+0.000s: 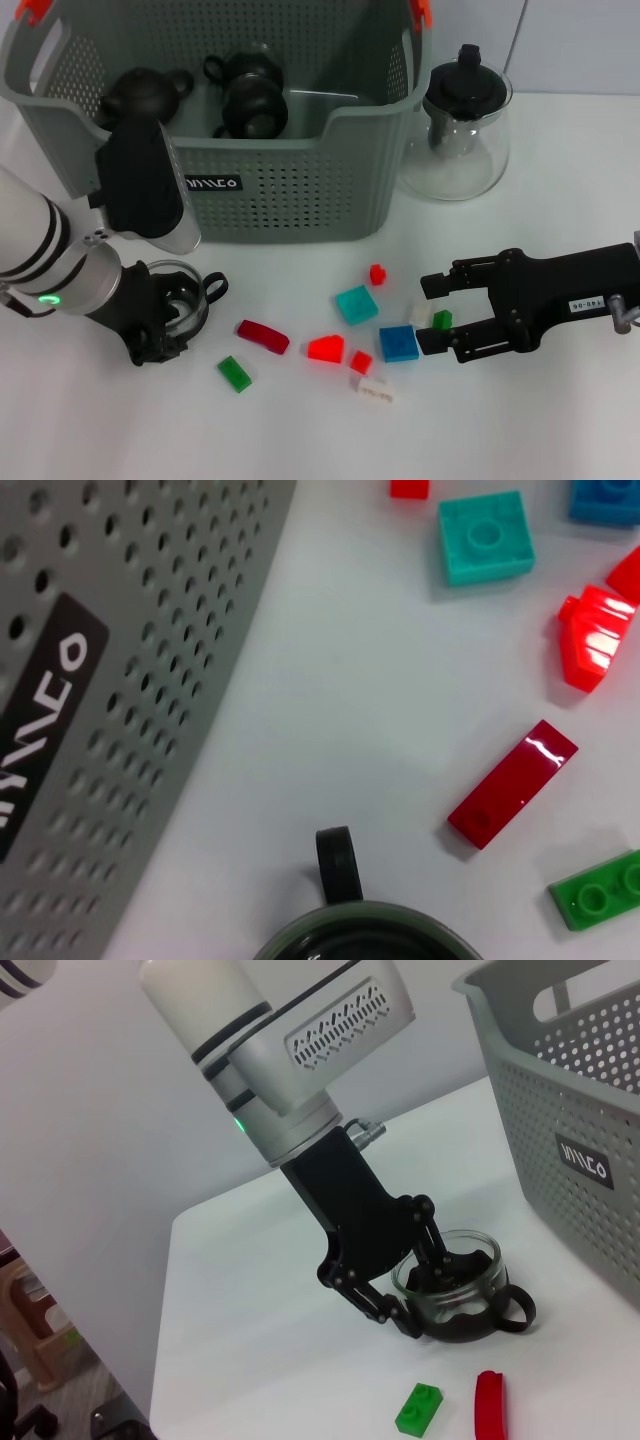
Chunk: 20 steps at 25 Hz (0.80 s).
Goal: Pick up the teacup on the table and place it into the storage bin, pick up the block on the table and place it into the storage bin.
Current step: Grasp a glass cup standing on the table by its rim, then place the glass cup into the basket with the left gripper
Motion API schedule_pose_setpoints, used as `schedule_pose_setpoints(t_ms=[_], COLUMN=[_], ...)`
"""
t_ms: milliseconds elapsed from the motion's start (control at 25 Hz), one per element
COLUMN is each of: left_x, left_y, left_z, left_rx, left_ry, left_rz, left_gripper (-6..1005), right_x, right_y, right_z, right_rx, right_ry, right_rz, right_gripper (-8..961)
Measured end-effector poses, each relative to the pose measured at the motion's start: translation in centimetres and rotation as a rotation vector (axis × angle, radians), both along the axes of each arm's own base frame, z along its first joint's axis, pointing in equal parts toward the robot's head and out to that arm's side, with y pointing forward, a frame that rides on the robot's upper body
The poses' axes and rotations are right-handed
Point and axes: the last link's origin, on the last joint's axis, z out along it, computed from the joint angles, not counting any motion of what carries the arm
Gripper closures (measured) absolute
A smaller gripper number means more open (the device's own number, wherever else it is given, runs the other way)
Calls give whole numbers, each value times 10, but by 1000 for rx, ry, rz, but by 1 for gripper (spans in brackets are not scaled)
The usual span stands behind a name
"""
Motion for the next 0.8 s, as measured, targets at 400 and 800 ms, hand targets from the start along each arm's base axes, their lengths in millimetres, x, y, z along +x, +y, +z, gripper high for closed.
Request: schedule_pose_setpoints(t_ms=[400,800], left_x=[5,63], left_y=[-4,-24], left_z=[4,32], left_rx=[-9,-52], left_ry=[-2,-240], left_rz=[9,127], left_gripper=[855,964], right_x=[1,6], right_y=[0,-2], right_z=[1,3], right_rx=[4,8], right_ry=[0,-3], right_rz=[1,-7], right_gripper=[121,120])
